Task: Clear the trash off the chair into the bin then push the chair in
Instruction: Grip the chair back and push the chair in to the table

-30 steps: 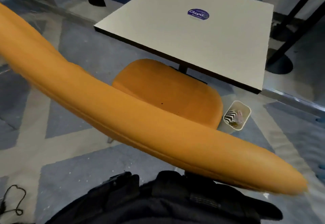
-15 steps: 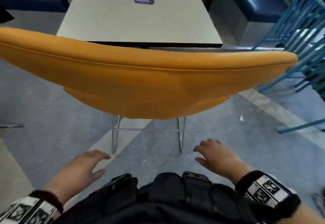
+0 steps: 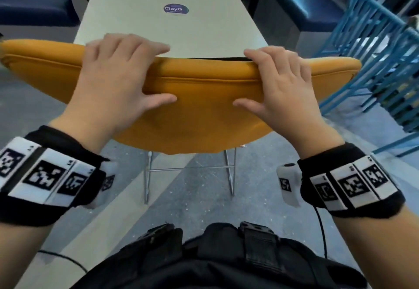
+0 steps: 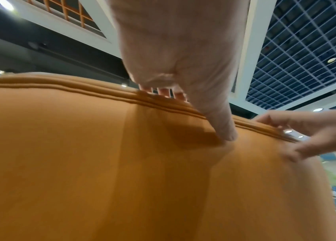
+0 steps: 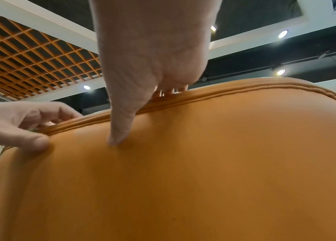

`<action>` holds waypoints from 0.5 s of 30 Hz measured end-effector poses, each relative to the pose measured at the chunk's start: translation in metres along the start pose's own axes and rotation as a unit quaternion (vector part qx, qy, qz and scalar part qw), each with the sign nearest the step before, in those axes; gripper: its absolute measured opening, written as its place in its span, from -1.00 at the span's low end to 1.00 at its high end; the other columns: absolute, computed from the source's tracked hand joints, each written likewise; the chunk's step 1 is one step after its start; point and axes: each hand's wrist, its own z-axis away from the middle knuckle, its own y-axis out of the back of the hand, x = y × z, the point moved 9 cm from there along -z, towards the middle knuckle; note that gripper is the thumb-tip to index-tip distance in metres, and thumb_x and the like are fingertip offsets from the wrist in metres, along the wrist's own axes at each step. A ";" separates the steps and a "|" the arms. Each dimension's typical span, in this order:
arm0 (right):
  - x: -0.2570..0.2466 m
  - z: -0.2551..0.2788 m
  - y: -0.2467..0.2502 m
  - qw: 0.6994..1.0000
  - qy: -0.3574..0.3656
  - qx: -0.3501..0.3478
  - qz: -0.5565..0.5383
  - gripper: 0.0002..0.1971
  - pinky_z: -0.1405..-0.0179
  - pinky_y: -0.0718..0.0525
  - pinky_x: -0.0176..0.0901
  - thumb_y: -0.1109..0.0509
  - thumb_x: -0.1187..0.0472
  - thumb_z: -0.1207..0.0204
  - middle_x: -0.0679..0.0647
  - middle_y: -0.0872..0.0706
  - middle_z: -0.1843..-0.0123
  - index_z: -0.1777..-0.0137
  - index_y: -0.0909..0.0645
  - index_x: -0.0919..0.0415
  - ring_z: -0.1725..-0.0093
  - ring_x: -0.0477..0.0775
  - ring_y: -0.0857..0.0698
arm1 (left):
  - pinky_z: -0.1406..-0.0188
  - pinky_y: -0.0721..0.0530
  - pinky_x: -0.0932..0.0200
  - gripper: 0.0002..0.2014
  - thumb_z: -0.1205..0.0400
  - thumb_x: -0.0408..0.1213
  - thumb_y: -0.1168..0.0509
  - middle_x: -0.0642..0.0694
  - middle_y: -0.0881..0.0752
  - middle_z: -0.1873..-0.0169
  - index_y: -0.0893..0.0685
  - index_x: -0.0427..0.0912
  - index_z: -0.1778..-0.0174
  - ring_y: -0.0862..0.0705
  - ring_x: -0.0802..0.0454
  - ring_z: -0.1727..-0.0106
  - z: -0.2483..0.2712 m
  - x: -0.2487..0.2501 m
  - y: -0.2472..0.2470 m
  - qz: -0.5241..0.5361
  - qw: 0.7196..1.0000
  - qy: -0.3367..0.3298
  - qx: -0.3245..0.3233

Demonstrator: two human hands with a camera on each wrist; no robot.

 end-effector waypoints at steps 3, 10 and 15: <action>0.001 -0.001 -0.009 1.000 0.010 -0.016 0.015 -0.21 -0.46 -0.20 0.08 -0.47 -0.21 -0.34 0.14 -0.48 -0.43 -0.52 -0.29 0.07 -0.41 0.23 -0.40 | -0.37 -0.34 -0.19 -0.23 -0.38 0.26 -0.31 -0.23 -0.61 -0.32 -0.42 -0.04 -0.47 -0.50 -0.29 -0.37 -0.002 -0.017 -0.004 -0.044 0.999 -0.003 -0.022; 0.002 -0.003 -0.012 0.998 0.029 -0.002 0.047 -0.11 -0.38 -0.20 0.09 -0.62 -0.02 -0.17 0.19 -0.50 -0.39 -0.49 -0.31 0.11 -0.33 0.29 -0.42 | -0.26 -0.31 -0.15 -0.20 -0.30 0.11 -0.49 -0.24 -0.62 -0.28 -0.44 -0.04 -0.45 -0.52 -0.34 -0.29 -0.001 -0.020 -0.008 -0.060 0.998 -0.007 0.003; 0.011 -0.011 -0.014 0.998 0.031 0.029 0.040 -0.20 -0.31 -0.22 0.07 -0.60 0.00 -0.19 0.18 -0.53 -0.34 -0.43 -0.34 0.10 -0.27 0.24 -0.38 | -0.22 -0.25 -0.11 -0.30 -0.34 0.13 -0.45 -0.19 -0.66 -0.25 -0.49 -0.01 -0.39 -0.52 -0.32 -0.27 -0.013 -0.019 -0.009 -0.045 0.998 -0.003 0.032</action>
